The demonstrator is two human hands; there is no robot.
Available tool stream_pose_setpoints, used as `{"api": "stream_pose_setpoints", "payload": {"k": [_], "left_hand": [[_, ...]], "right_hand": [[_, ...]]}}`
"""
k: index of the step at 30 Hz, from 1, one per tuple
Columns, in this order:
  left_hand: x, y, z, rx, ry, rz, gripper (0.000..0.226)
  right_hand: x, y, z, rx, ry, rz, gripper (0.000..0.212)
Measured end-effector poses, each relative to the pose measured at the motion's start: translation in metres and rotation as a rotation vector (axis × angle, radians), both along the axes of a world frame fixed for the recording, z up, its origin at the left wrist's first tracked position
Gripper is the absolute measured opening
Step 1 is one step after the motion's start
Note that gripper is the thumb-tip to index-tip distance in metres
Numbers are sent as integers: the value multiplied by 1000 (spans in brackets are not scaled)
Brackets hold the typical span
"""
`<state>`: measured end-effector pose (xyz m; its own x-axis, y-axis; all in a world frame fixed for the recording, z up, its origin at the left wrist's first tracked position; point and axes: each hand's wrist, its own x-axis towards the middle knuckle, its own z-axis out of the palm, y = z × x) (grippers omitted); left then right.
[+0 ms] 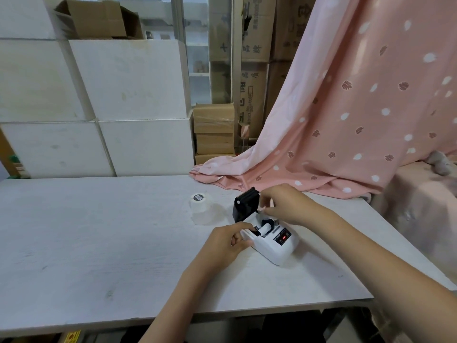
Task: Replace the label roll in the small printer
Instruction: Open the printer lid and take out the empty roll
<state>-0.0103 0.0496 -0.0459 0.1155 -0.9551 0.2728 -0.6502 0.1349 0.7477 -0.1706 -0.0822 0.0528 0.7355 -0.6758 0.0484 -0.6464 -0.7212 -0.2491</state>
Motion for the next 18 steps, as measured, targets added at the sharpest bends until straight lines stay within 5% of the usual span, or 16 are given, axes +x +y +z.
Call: {"api": "stream_pose_setpoints", "payload": {"k": [7,18], "left_hand": [[1,-1,-1,-11,-22,0,24],[3,-2,-2,-71,-60,-2,18]], "right_hand": [[21,13,8,51,376,220,15],[28,6,5,123,389,166,17]]}}
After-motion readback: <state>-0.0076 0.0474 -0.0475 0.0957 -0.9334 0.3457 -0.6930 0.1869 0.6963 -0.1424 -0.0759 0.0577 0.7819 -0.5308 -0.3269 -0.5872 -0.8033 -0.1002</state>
